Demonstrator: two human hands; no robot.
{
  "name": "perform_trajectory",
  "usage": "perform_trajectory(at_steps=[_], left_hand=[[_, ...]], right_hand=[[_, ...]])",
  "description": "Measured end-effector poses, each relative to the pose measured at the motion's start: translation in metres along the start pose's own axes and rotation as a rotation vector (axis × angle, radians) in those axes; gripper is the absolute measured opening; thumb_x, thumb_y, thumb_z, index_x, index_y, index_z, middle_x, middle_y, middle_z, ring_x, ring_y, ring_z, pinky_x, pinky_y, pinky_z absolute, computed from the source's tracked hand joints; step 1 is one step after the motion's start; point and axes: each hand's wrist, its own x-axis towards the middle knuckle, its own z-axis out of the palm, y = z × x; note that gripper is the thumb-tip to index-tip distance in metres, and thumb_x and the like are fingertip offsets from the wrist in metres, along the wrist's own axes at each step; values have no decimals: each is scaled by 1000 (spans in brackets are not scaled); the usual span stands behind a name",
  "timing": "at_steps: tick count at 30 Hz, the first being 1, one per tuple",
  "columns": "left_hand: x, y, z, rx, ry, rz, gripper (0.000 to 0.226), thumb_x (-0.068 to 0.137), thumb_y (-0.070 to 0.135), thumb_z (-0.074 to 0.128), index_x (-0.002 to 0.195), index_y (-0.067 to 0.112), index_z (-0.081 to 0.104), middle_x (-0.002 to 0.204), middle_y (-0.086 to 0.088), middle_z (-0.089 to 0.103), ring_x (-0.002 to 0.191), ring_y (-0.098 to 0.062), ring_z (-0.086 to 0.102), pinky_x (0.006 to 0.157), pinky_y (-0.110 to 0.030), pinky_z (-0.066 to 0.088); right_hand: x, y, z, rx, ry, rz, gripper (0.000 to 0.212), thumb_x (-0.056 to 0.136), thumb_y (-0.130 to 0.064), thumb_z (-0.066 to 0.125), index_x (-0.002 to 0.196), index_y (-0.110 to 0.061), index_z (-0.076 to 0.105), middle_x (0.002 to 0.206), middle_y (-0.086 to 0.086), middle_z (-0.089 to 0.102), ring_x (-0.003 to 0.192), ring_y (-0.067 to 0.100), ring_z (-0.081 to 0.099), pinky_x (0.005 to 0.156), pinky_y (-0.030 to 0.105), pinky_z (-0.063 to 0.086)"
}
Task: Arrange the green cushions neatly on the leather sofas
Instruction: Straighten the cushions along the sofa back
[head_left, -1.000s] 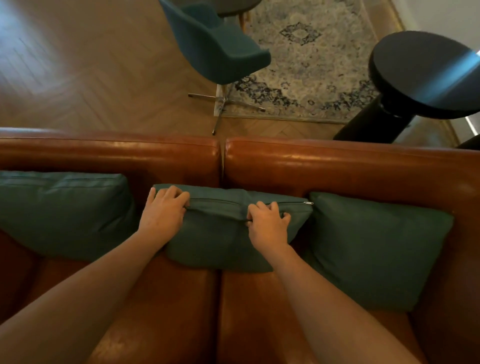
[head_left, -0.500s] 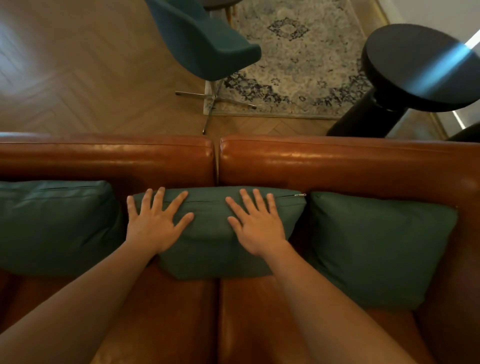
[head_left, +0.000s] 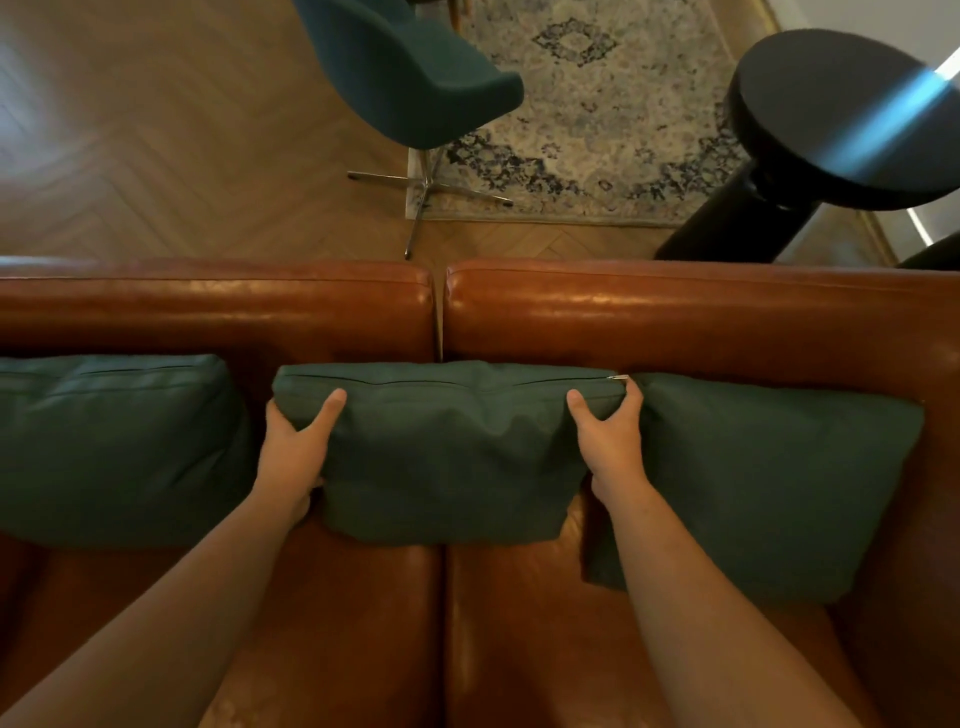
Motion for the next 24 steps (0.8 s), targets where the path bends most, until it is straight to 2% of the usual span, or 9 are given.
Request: perform_trajectory(at_steps=[3, 8, 11, 13, 16, 18, 21, 24], left_hand=[[2, -1, -1, -24, 6, 65, 79, 87, 56, 77, 154, 44, 35, 136, 11, 55, 127, -24, 56, 101, -60, 53], [3, -5, -3, -41, -9, 62, 82, 86, 59, 76, 154, 46, 32, 137, 12, 54, 128, -23, 55, 104, -58, 52], [7, -7, -8, -83, -4, 27, 82, 91, 59, 70, 159, 43, 26, 153, 4, 47, 137, -28, 49, 102, -58, 49], [8, -12, -9, -109, -6, -19, 87, 89, 69, 65, 161, 46, 23, 161, 2, 41, 145, -33, 43, 108, -66, 43], [4, -16, 3, -190, -104, -119, 94, 82, 79, 62, 161, 51, 20, 161, 4, 44, 147, -32, 42, 115, -71, 34], [3, -18, 7, -250, -132, -104, 97, 78, 79, 65, 161, 53, 21, 160, 6, 46, 147, -30, 43, 117, -68, 33], [2, -24, 5, -186, -66, -60, 105, 73, 86, 62, 162, 50, 20, 162, 5, 41, 148, -30, 39, 119, -64, 32], [-8, -31, 14, -252, -118, -149, 96, 83, 85, 54, 164, 46, 20, 163, 3, 42, 148, -29, 41, 118, -57, 34]], right_hand=[[0, 1, -1, 41, 59, -86, 83, 97, -31, 77, 162, -36, 26, 143, -5, 49, 126, 16, 50, 111, 41, 48], [-5, 12, 5, 76, 53, -139, 84, 97, -34, 76, 163, -38, 23, 155, -2, 45, 131, 15, 50, 110, 36, 46], [-5, 21, 2, 227, 24, -74, 84, 98, -48, 71, 164, -43, 19, 167, -2, 36, 148, 19, 42, 120, 43, 40], [-5, 29, 4, 365, 24, 36, 81, 97, -61, 65, 164, -40, 25, 165, -2, 41, 147, 20, 45, 121, 47, 39], [-6, 44, 17, 376, -100, 117, 102, 67, -92, 69, 155, -46, 45, 151, -9, 58, 138, 19, 54, 120, 54, 40], [-7, 49, 19, 406, -143, 131, 102, 64, -90, 72, 153, -47, 47, 149, -10, 60, 137, 19, 55, 120, 54, 40], [-7, 54, 13, 514, -115, 116, 75, 80, -75, 73, 145, -43, 59, 141, -9, 68, 133, 20, 61, 116, 51, 44], [-15, 56, 19, 545, -98, 141, 68, 80, -71, 73, 139, -40, 65, 135, -7, 71, 131, 23, 62, 114, 50, 46]])
